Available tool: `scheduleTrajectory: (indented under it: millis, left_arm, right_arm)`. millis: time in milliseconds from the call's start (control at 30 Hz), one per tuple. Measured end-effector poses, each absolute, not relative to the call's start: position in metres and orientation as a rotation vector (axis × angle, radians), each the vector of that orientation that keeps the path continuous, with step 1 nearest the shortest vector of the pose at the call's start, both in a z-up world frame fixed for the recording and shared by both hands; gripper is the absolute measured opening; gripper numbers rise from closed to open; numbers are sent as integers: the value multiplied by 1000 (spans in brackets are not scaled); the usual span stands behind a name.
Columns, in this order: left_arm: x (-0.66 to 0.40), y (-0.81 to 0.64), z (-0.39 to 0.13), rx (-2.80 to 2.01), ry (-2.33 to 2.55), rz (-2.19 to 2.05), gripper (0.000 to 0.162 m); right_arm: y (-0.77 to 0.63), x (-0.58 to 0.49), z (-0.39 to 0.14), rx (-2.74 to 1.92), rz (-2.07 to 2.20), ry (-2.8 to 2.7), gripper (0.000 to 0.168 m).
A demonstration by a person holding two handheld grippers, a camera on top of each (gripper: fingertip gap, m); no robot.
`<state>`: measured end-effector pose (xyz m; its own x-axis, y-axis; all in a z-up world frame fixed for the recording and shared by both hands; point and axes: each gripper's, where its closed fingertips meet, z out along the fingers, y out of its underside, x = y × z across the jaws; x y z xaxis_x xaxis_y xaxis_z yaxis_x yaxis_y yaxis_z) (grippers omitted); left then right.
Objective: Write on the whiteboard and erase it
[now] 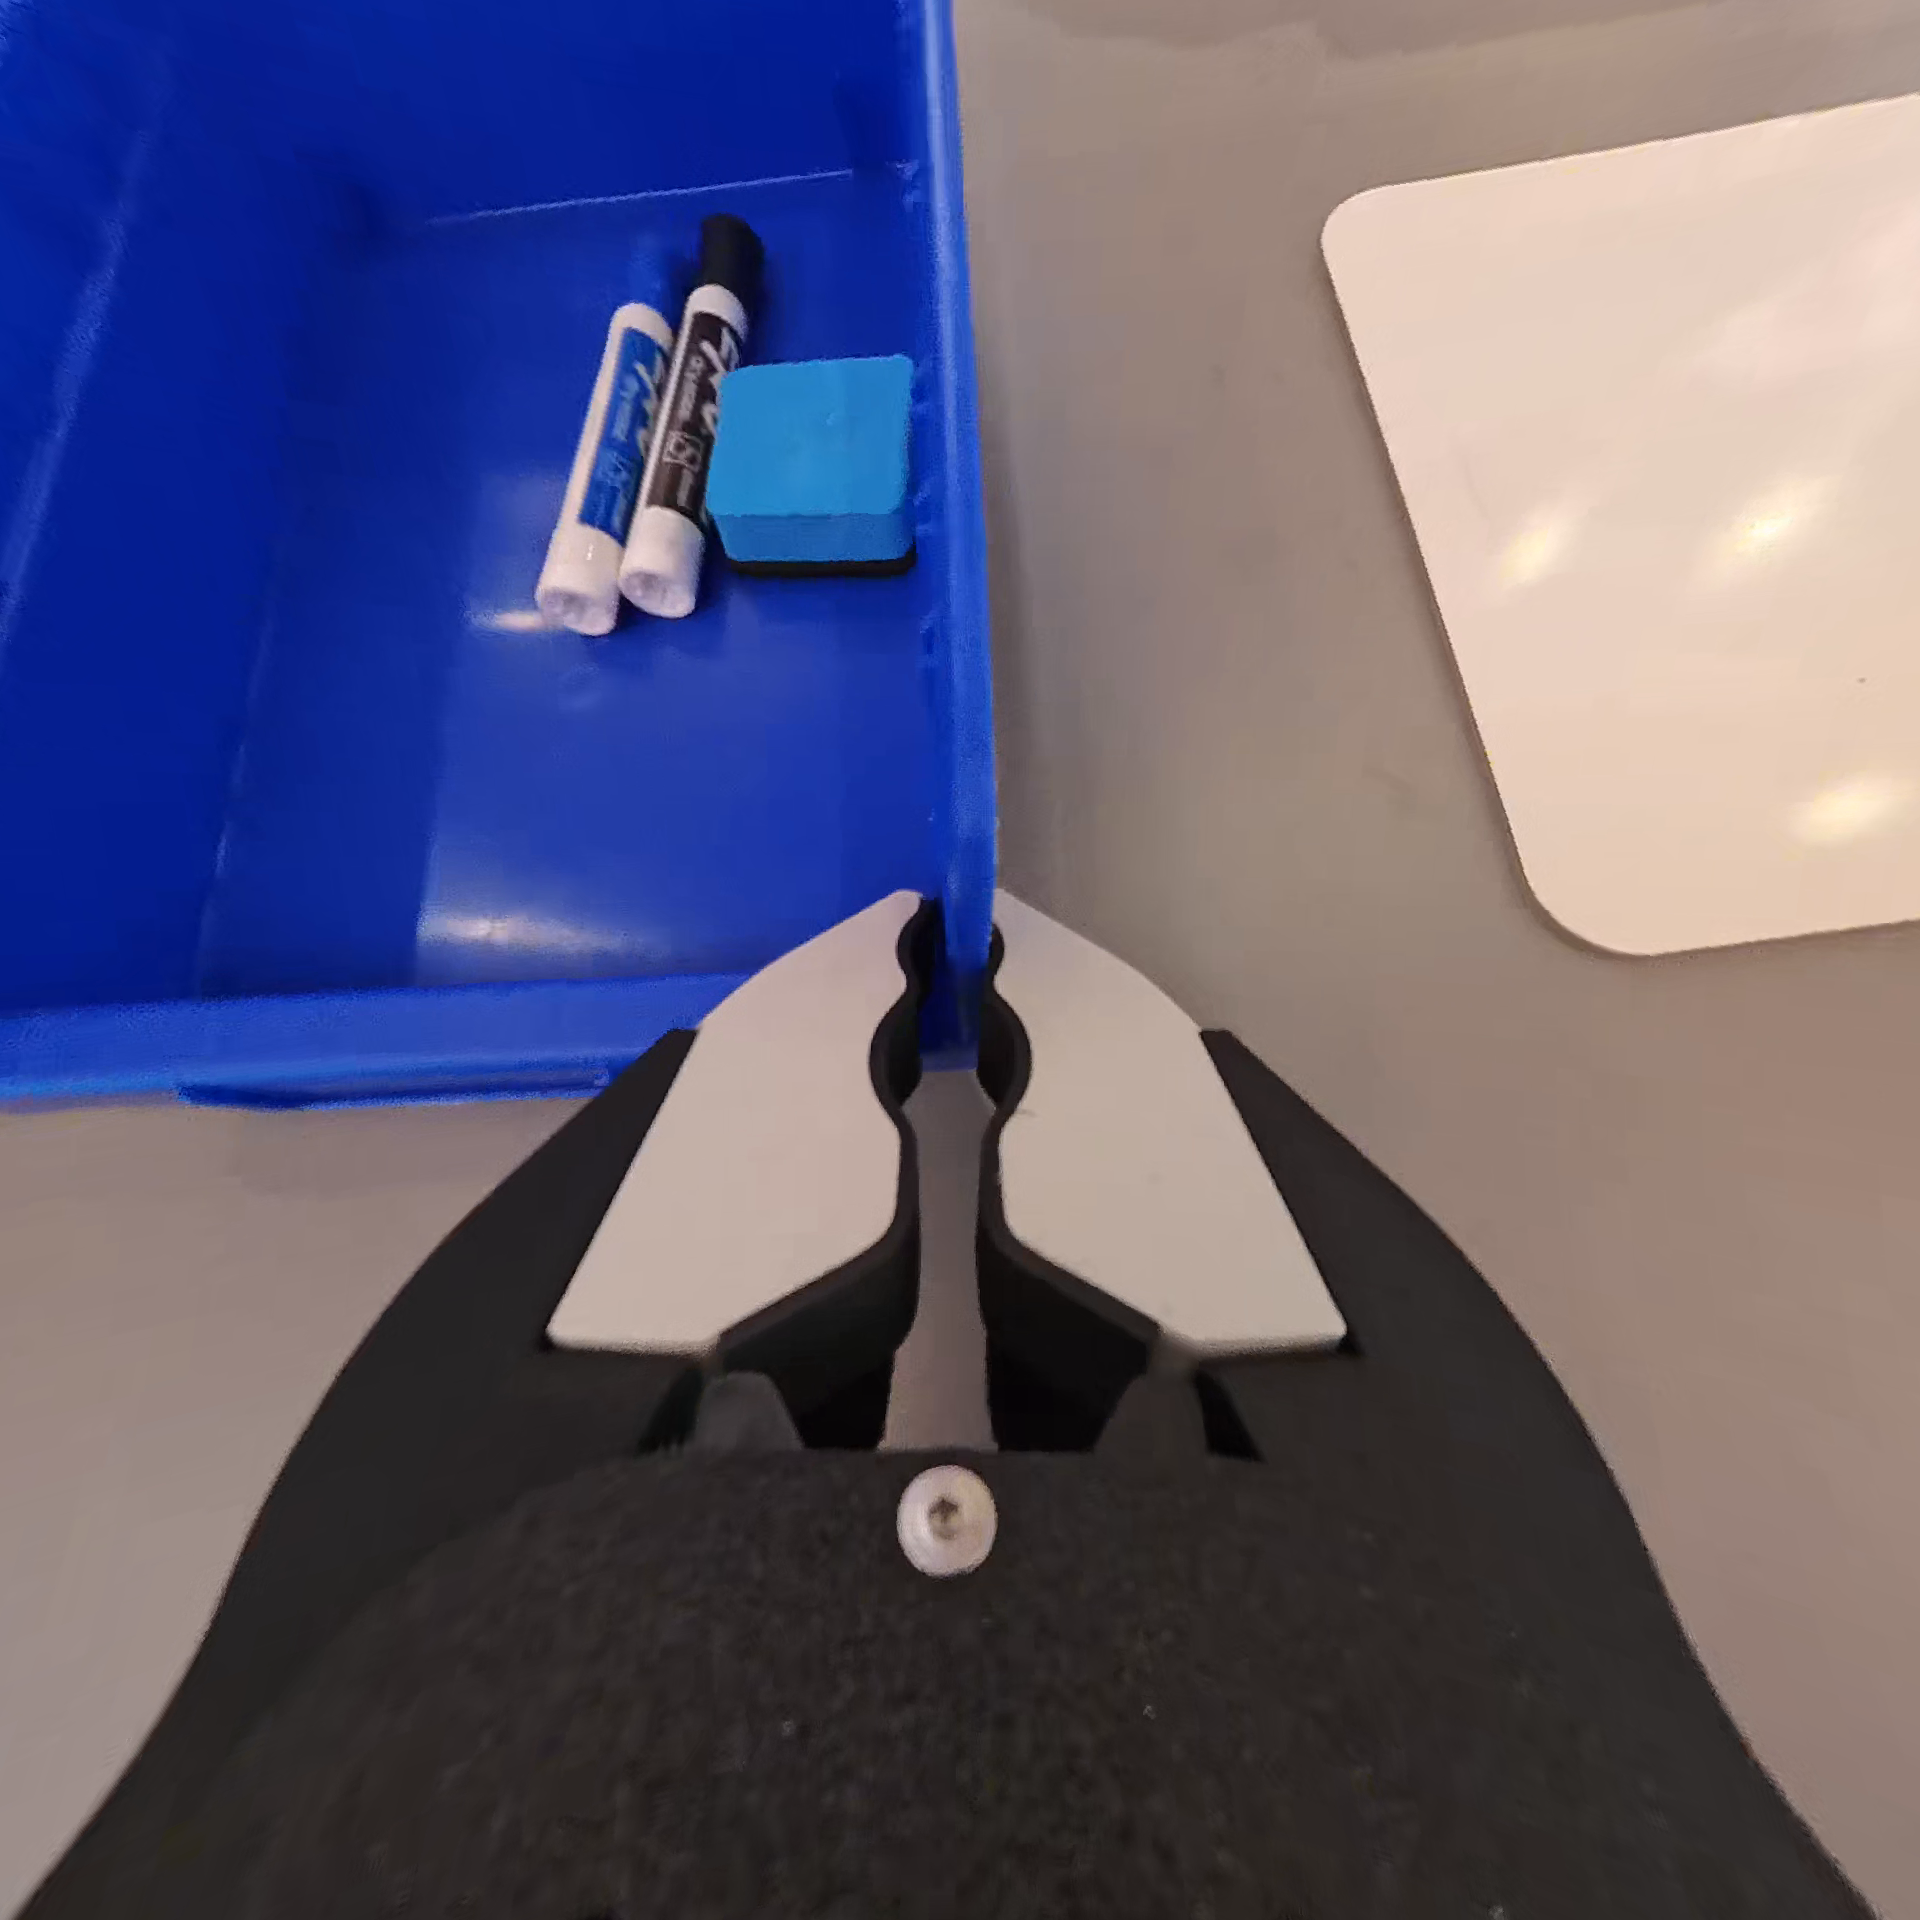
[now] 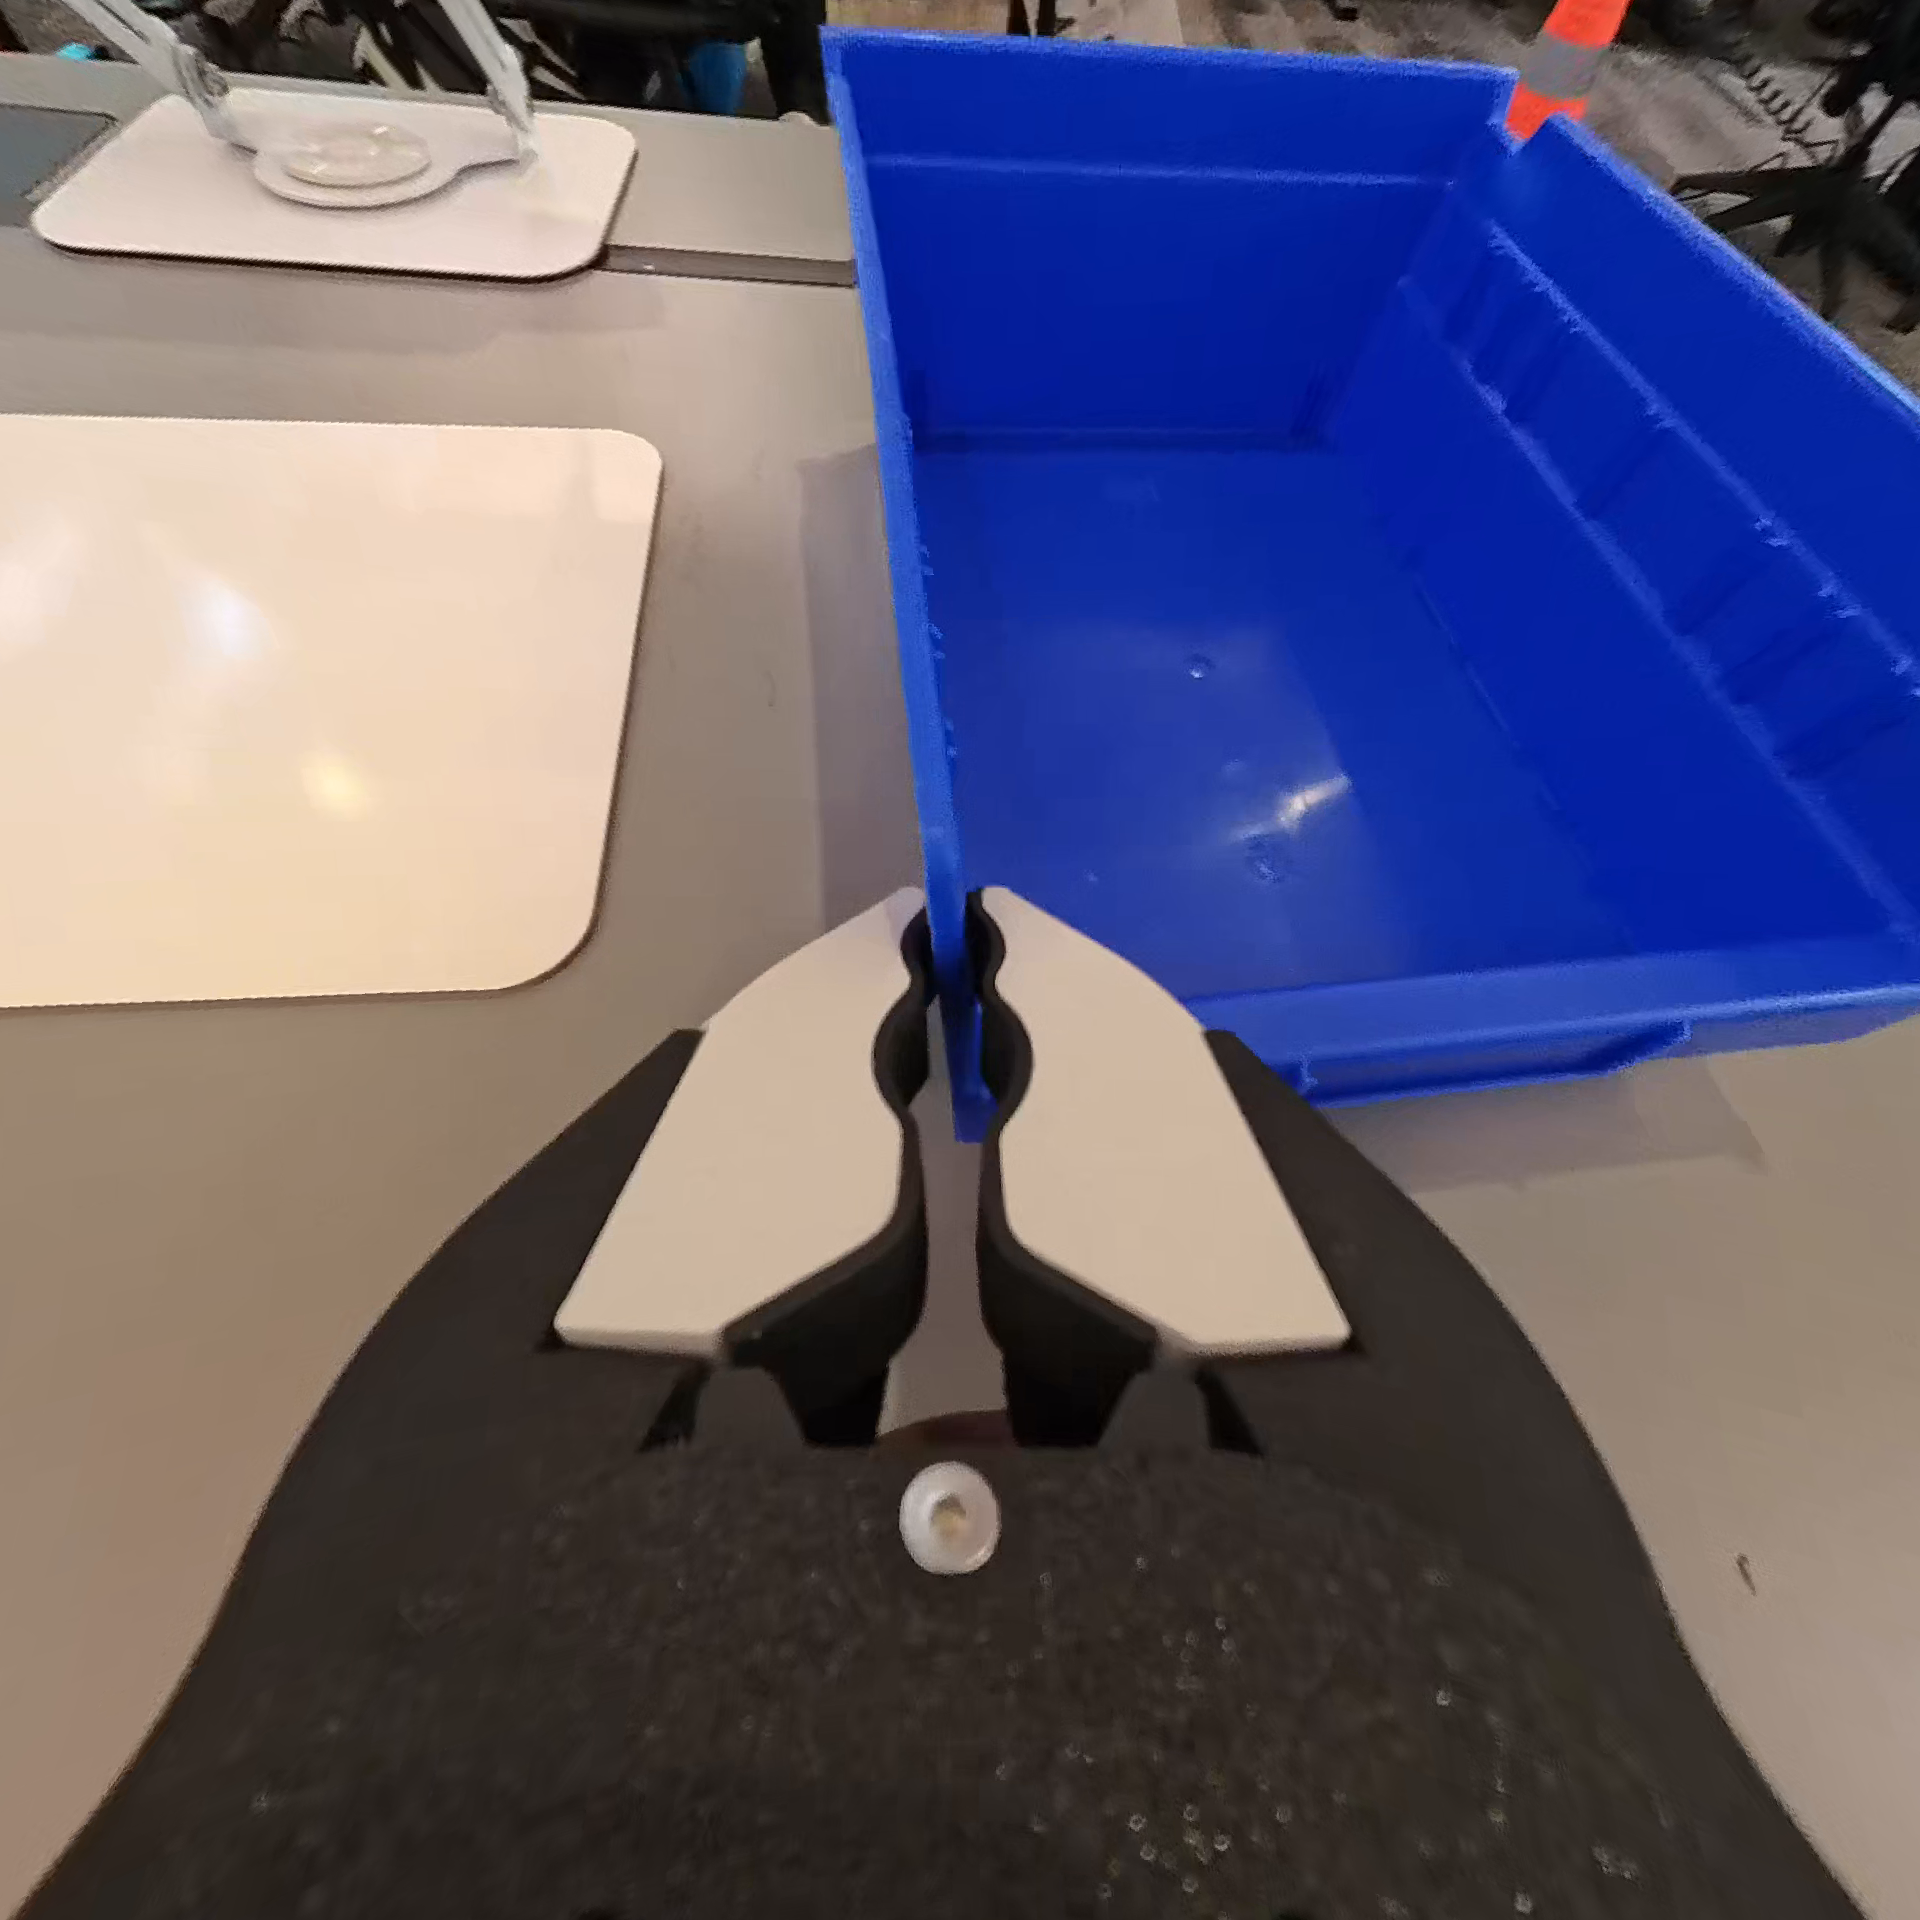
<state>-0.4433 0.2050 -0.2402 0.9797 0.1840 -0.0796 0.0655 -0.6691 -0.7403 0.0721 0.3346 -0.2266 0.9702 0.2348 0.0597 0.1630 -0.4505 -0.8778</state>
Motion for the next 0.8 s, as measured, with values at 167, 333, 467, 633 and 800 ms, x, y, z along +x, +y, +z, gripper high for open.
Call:
scheduleTrajectory:
  millis: [167,333,467,633,800]
  left_arm:
    - [-434,185,-240,-2276,-234,186,4]
    - [-425,188,-240,-2243,-303,241,4]
    - [-422,191,-240,-2233,-367,273,4]
    - [-424,194,-239,-2188,-438,324,5]
    - [-425,196,-239,-2190,-453,320,5]
  right_arm:
    - [336,65,-227,-2049,95,-194,4]
    - [341,57,-226,-2041,74,-165,2]
    - [341,57,-227,-2035,88,-217,2]
    - [341,63,-226,-2025,110,-252,2]
    - [338,65,-223,-1983,114,-258,30]
